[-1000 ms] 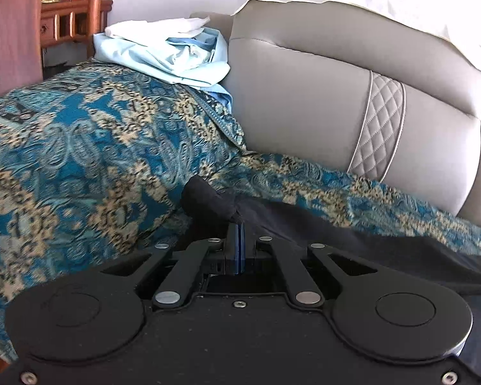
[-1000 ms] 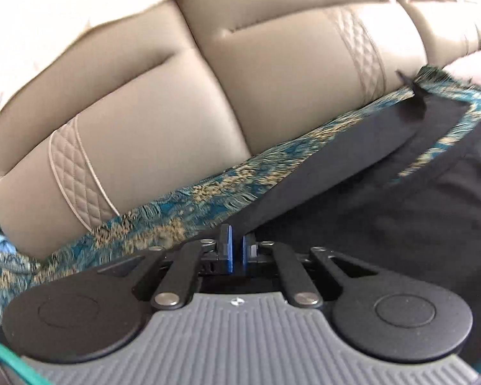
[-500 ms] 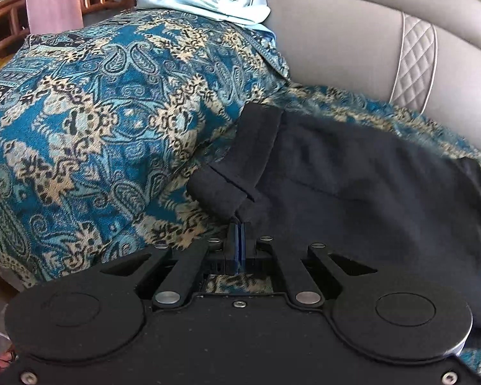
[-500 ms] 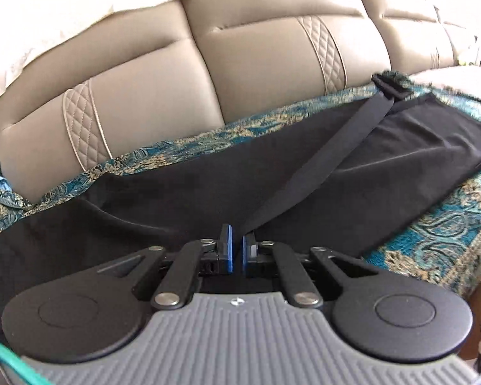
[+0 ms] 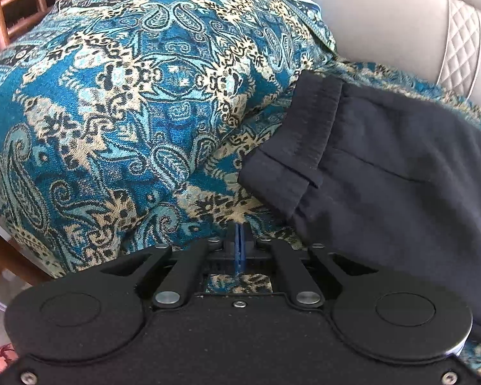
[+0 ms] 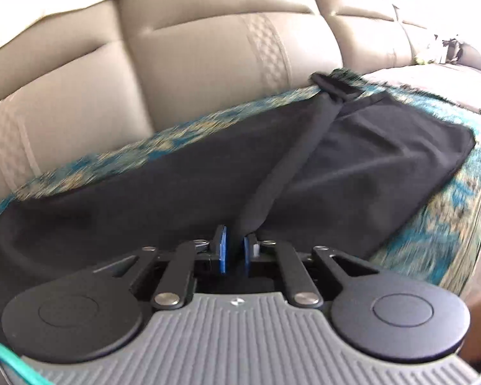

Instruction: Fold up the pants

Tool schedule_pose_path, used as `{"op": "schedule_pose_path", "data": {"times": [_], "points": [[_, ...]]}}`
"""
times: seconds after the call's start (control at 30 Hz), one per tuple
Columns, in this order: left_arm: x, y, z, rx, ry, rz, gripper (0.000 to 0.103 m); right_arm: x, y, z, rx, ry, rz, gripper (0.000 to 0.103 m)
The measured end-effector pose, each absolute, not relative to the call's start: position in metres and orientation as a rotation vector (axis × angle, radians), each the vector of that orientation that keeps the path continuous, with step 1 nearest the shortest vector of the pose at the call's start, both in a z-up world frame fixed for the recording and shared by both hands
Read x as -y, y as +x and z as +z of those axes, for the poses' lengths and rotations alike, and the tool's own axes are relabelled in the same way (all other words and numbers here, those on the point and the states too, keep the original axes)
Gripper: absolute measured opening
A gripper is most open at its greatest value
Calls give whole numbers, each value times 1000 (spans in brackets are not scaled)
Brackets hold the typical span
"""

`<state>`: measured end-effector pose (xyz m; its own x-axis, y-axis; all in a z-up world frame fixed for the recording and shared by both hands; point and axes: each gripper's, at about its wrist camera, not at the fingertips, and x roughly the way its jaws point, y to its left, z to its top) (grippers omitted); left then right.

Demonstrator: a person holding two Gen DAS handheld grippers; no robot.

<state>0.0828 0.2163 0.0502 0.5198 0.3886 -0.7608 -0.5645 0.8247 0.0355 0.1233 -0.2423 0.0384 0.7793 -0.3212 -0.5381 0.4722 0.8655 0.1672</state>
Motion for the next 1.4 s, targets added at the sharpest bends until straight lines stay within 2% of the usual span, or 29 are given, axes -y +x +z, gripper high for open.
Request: {"op": "schedule_pose_path", "data": {"times": [0.1,0.17,0.27,0.43,0.57,0.8,0.87,0.9,0.93,1.0,1.07,1.17,1.23,1.37,1.4], "points": [[-212,74,66,-779,-264,521,11,274,123,43,-520,345,-437,39],[-203,70,77,-727,-243,489,11,285,120,44,-506,356,-423,44],[-186,74,85,-708,-203,424,17,296,121,41,-489,350,-402,45],[-162,95,73,-730,-174,370,18,314,134,39,-485,397,-399,49],[-148,107,52,-788,-112,418,20,332,152,41,-490,359,-465,49],[-140,110,50,-796,-47,441,20,384,188,44,-516,390,-509,48],[-142,111,50,-798,-54,445,20,404,198,45,-515,447,-522,40],[-142,112,50,-798,-50,447,20,414,203,45,-517,468,-530,18],[-141,112,49,-797,-43,450,21,423,206,45,-521,483,-535,9],[-138,111,49,-796,-27,456,21,440,209,48,-499,514,-545,4],[-136,112,49,-796,-15,462,21,451,205,53,-449,513,-570,4],[-135,112,49,-790,-20,473,21,465,204,61,-394,437,-584,19],[-135,111,49,-784,-32,480,21,476,212,64,-432,393,-516,58],[-133,113,49,-785,-34,497,21,478,234,61,-487,305,-414,66],[-132,113,49,-788,-31,500,21,477,241,61,-489,273,-419,71]]}}
